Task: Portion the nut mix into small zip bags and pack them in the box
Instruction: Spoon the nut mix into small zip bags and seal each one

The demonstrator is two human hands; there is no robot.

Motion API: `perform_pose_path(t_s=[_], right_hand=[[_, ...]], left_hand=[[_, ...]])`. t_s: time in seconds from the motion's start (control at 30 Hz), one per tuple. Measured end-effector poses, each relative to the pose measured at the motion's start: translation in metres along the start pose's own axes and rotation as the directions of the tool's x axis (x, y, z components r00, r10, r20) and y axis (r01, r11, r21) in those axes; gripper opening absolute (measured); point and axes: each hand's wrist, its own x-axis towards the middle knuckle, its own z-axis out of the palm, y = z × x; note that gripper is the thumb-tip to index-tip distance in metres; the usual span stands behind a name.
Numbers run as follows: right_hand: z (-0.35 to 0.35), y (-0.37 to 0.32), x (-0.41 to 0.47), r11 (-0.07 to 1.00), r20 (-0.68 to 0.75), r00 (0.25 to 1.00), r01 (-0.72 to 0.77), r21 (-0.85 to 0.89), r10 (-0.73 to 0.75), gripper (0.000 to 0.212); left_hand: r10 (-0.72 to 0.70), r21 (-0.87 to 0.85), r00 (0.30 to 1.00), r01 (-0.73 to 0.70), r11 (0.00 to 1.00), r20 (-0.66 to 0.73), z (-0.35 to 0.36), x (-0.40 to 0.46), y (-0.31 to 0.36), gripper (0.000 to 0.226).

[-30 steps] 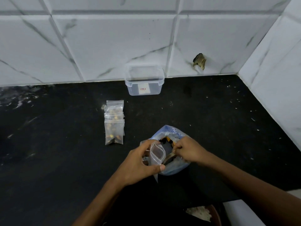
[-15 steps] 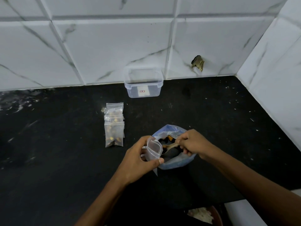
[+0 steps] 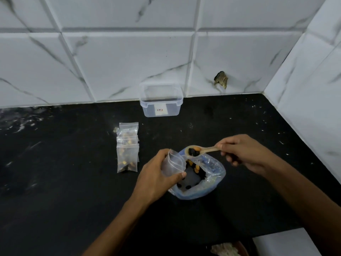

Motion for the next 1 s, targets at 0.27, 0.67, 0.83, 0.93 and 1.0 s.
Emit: perform_pose_path(t_s=[0.27, 0.67, 0.83, 0.93, 1.0], right_hand=[[0.028, -0.034, -0.036, 0.685, 0.018, 0.88, 0.381, -0.621, -0.474, 0.018], [0.035, -0.031, -0.053, 0.532, -0.062, 0.676, 0.516, -0.671, -0.734, 0.013], [0.022, 0.001, -0.022, 0.752, -0.163, 0.897, 0.231, -0.617, -0.41, 0.014], [0.043, 0.041, 0.001, 0.711, -0.07, 0.96, 0.15, -0.687, -0.27, 0.018], [0.057, 0.057, 0.01, 0.7, -0.034, 0.964, 0.166, -0.695, -0.262, 0.021]], left_hand=[[0.044, 0.09, 0.998, -0.04, 0.995, -0.039, 0.005, 0.012, 0.014, 0.06], [-0.006, -0.141, 0.999, 0.0, 0.99, -0.038, -0.003, 0.008, 0.001, 0.051], [-0.018, -0.159, 1.0, 0.021, 0.987, 0.02, -0.018, 0.003, -0.007, 0.047], [-0.016, -0.152, 0.998, 0.026, 0.988, 0.068, -0.02, -0.001, -0.012, 0.048], [-0.019, -0.158, 0.995, 0.034, 0.987, 0.099, -0.019, -0.003, -0.015, 0.05]])
